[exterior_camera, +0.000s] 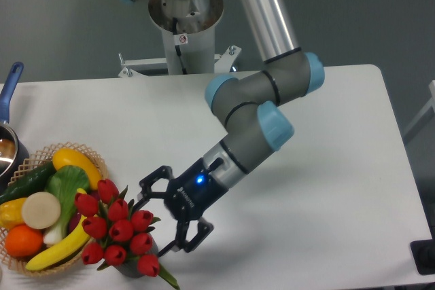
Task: Pick up the flowers from the vase
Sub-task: 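Move the open gripper down to the red tulip stems above the vase, then close the gripper on the tulip stems and lift them upward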
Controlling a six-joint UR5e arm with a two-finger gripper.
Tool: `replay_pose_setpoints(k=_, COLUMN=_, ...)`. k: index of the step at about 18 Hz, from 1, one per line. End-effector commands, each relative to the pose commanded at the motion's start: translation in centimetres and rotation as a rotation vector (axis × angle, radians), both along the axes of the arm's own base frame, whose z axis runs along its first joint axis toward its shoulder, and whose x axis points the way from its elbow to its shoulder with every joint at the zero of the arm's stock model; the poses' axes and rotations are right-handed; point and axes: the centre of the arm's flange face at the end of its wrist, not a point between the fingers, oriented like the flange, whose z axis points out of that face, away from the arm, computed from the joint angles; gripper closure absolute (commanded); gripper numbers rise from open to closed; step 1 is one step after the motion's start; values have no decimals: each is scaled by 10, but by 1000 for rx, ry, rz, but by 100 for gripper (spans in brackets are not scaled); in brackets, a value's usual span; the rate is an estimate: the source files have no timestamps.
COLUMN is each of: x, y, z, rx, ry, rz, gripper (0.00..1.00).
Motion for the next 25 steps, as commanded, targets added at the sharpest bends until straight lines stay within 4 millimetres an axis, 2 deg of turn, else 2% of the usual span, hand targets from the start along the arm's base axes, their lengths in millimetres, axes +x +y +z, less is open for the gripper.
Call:
replay_pose_setpoints(k=7, x=25, y=14, z=1, rx=-4, ry=-7, rz=-36, gripper=0)
replay_pose_setpoints(k=8, x=27, y=15, z=0, rx=-7, ry=-8, rz=-38, gripper=5)
replay_pose_setpoints(k=9, x=28, y=16, z=-1, rx=-8, ry=-9, rz=-40, gripper=26)
replay_pose_setpoints(k=10, x=28, y=16, z=-3, rx=-11, ry=-13, rz=-39, gripper=54)
replay_pose_setpoints(k=11, x=28, y=16, z=-4, rx=-12, ry=-14, rz=-39, gripper=74)
replay_pose_setpoints(k=12, x=28, y=16, z=-3, rx=-11, ry=-13, rz=-39, gripper=83)
replay_pose_setpoints(k=14, x=26, y=16, z=-5, rx=-13, ry=-15, rz=-38, gripper=94)
replay_pose_setpoints(k=18, x=23, y=14, z=2, rx=-6, ry=-9, rz=-31, gripper=100)
replay_pose_setpoints(k=21, x=22, y=12, z=7, rx=-1, ry=-15, rz=-27, gripper=100)
replay_pose_setpoints(k=24, x=25, y=7, z=35, rx=23, ry=-48, rz=-16, gripper=100)
replay_pose_setpoints(k=25, x=20, y=4, z=43, rx=13, ry=-75, rz=9, gripper=100)
